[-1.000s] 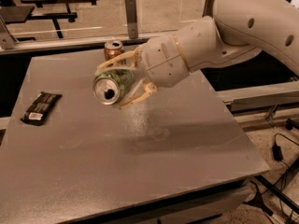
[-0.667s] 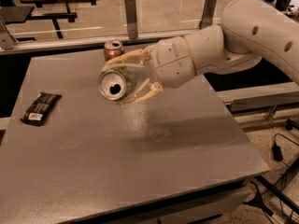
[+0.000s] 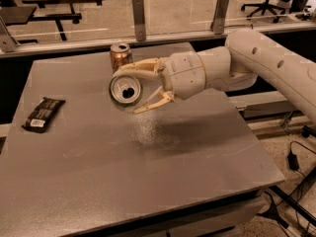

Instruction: Place green can upright

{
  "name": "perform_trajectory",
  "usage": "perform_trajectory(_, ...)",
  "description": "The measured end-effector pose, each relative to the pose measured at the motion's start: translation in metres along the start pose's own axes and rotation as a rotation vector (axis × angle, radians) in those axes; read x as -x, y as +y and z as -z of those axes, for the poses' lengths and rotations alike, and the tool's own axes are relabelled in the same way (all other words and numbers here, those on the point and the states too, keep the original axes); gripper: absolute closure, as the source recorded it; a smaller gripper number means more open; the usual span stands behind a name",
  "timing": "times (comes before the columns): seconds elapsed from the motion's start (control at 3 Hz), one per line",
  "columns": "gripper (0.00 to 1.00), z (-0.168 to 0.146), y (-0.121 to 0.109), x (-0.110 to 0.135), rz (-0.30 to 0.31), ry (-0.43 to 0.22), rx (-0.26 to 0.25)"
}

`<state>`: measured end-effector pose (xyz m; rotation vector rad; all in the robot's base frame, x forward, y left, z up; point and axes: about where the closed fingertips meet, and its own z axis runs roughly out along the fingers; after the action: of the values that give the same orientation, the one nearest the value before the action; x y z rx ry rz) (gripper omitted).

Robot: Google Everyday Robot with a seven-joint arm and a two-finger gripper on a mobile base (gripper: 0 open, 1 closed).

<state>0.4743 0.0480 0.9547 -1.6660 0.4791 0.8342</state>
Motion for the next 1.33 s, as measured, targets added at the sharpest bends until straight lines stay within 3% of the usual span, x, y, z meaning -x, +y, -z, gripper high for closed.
perform_trajectory(0.67, 1.0, -0.001, -0.001, 0.0, -0.005, 0.004, -0.003)
perform_trajectory(1.0, 1.0, -0.004, -0.003, 0.0, -0.051, 0.051, -0.044)
perform_trajectory(1.33, 1.0, -0.006, -0.01, 0.005, -0.124, 0.179, -0.167)
